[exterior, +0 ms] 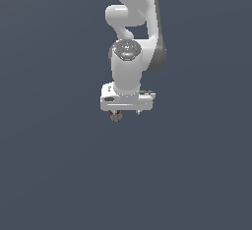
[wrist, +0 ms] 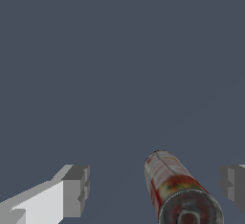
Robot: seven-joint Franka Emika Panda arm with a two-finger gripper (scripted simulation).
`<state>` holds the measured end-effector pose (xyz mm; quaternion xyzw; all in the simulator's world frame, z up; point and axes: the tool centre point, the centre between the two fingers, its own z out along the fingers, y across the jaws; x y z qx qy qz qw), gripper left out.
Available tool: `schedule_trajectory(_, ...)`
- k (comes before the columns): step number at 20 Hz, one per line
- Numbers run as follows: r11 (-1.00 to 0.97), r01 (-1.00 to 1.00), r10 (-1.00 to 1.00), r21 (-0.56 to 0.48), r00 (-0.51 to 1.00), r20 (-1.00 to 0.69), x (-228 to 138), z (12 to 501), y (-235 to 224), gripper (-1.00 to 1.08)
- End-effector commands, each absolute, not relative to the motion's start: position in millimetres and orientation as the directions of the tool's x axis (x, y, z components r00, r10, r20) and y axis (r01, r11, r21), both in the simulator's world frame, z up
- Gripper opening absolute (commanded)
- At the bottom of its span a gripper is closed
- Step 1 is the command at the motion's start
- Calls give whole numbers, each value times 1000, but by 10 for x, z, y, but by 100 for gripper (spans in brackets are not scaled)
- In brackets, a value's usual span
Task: Pick up the object and move it to a goal position.
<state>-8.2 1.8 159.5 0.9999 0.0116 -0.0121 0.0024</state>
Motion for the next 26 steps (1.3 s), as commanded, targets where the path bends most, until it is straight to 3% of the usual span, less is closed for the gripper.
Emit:
schedule_trajectory(1,-1000,23,23,5,999,-24,-82,1595,18,100)
schedule_trajectory(14,-1000,-7,-7,26,1000,16,29,1769,-214,100)
schedule_trajectory(26,-995,-95,-95,14,995,10,-325,1550,-353,100)
